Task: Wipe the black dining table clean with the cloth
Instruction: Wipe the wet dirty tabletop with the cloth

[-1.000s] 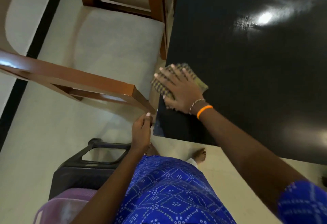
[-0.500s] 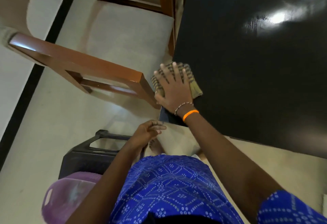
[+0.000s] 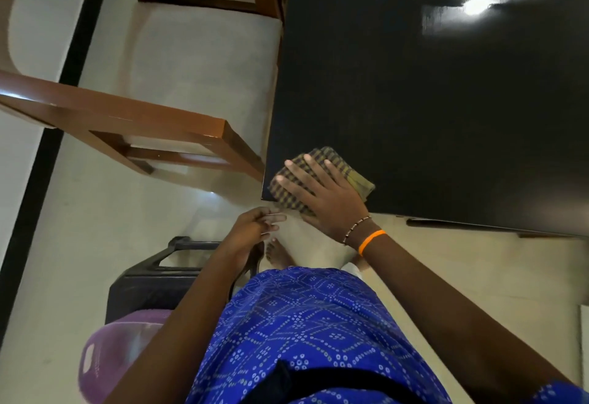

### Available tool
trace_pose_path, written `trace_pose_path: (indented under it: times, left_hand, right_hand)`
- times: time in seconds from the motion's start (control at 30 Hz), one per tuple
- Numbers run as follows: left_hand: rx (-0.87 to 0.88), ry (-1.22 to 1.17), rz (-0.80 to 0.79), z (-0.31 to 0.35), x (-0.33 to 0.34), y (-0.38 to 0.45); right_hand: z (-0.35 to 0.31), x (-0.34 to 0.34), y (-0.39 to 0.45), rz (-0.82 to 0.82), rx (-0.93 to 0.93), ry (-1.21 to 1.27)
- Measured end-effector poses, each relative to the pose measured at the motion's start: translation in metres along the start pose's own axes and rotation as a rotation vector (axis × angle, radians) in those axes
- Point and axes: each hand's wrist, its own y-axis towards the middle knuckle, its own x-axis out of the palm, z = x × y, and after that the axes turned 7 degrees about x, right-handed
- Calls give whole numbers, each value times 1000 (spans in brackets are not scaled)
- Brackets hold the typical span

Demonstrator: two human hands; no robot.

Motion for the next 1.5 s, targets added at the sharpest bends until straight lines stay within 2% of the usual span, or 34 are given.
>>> trace_pose_path:
  times: [0.17,0.33,0.5,0.67,0.83,0.97,1.33,1.5]
  left_hand:
    - [21,-11,-47,0,16,1]
    - [39,-121,-55,-7,26,0]
    - [-4,-276,-29,-21,26,0]
    - [-35,-359,77,-28,26,-3]
    - [2,-381,212,-25,44,-6]
    - [-12,-315,171,-23,79,-12]
    - [-3,-172,-192,-23,230,-8]
    - [14,-89,-237,-28,293,-6]
  right_hand:
    - [54,2,-53,-20,59,-98]
    - [89,3,-88,-52,115,-136]
    - [53,-2,-60,-73,187,-46]
    - [-15,-5,9,-102,65,45]
    - [-14,-2,28,-126,-53,77]
    - [26,2,-4,-104,-69,79]
    - [198,15,-160,-24,9,-83]
    - [272,17,-233,-4,96,-122]
